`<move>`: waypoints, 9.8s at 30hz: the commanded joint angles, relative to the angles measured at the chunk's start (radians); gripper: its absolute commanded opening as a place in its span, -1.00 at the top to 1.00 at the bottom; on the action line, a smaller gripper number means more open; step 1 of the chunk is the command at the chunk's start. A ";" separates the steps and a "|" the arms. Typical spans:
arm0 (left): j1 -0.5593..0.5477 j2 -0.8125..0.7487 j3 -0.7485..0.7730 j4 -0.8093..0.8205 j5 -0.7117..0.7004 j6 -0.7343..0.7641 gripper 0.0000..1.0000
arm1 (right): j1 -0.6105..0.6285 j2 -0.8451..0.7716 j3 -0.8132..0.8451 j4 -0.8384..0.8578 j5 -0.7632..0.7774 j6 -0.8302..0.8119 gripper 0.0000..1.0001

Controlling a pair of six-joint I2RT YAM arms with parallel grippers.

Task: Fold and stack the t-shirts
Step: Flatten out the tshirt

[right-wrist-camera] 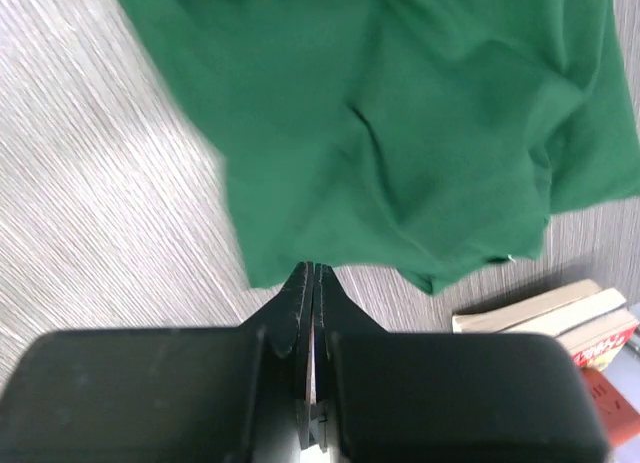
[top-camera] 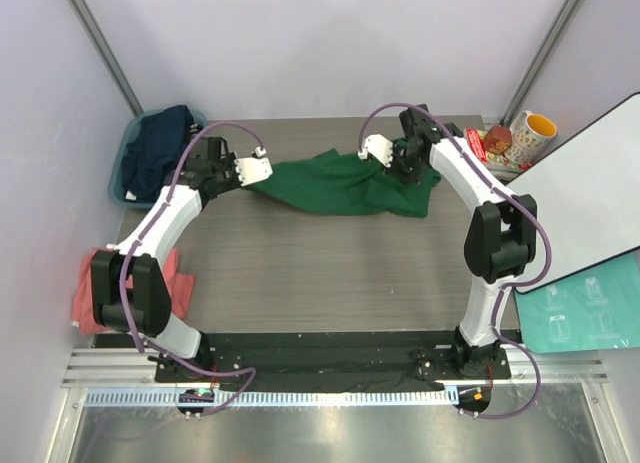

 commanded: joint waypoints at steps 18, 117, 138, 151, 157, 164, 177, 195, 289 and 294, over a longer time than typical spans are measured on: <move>0.011 0.071 0.078 0.014 0.015 -0.051 1.00 | 0.101 0.033 -0.054 0.003 -0.073 0.006 0.08; -0.030 0.338 0.598 0.561 -0.300 -0.130 1.00 | -0.123 0.201 0.569 1.083 0.629 -0.126 0.98; -0.067 -0.300 0.281 0.433 0.171 -0.042 1.00 | -0.132 -0.657 -0.017 0.807 0.319 0.106 0.99; -0.030 -0.023 0.462 0.575 0.190 0.166 1.00 | -0.132 -0.426 0.097 1.126 0.377 -0.029 0.98; -0.015 0.247 0.656 0.689 0.128 0.208 0.99 | -0.161 -0.101 0.385 1.235 0.404 -0.055 0.98; 0.000 0.522 1.029 0.902 0.029 0.259 0.99 | -0.181 0.218 0.943 1.218 0.373 -0.100 0.97; -0.027 0.174 0.563 1.162 0.016 0.208 0.99 | -0.163 -0.288 0.416 1.123 0.278 -0.005 0.98; 0.106 -0.328 -0.291 0.079 0.465 0.209 1.00 | -0.151 -0.580 -0.360 0.203 -0.122 0.028 0.98; 0.050 0.697 0.677 -0.153 0.178 -0.037 0.99 | -0.189 0.129 -0.092 0.144 -0.182 0.170 0.98; 0.025 0.767 0.703 -0.142 0.108 -0.007 1.00 | -0.191 0.120 -0.119 0.140 -0.158 0.144 0.98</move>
